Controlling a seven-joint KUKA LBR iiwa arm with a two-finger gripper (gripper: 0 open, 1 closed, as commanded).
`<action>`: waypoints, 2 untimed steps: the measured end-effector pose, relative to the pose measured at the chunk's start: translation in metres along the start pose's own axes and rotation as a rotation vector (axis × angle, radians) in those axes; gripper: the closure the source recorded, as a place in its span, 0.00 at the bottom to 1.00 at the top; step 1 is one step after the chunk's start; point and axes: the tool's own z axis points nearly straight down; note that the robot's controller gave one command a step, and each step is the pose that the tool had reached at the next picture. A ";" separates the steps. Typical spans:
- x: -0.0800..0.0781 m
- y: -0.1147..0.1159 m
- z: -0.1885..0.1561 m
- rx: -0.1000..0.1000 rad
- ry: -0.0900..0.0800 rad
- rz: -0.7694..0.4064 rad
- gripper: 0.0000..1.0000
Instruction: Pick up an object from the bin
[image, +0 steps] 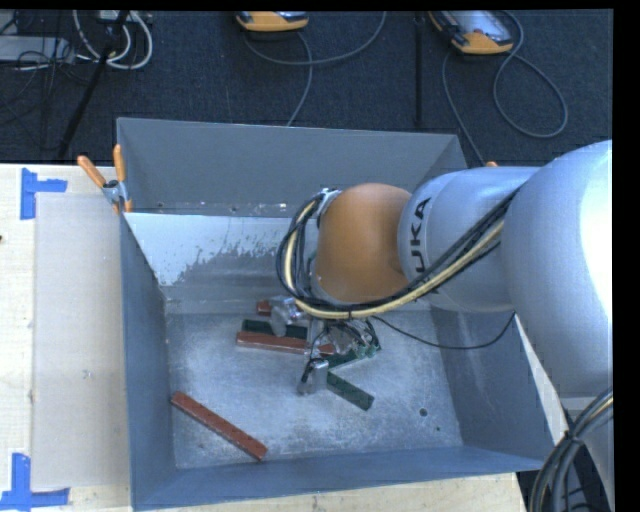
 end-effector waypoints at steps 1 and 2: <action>-0.004 -0.036 -0.002 0.001 -0.001 0.024 0.00; 0.001 -0.037 -0.002 -0.001 -0.002 0.030 0.00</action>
Offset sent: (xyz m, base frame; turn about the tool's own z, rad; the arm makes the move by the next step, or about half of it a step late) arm 0.0136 -0.0320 0.0015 0.0200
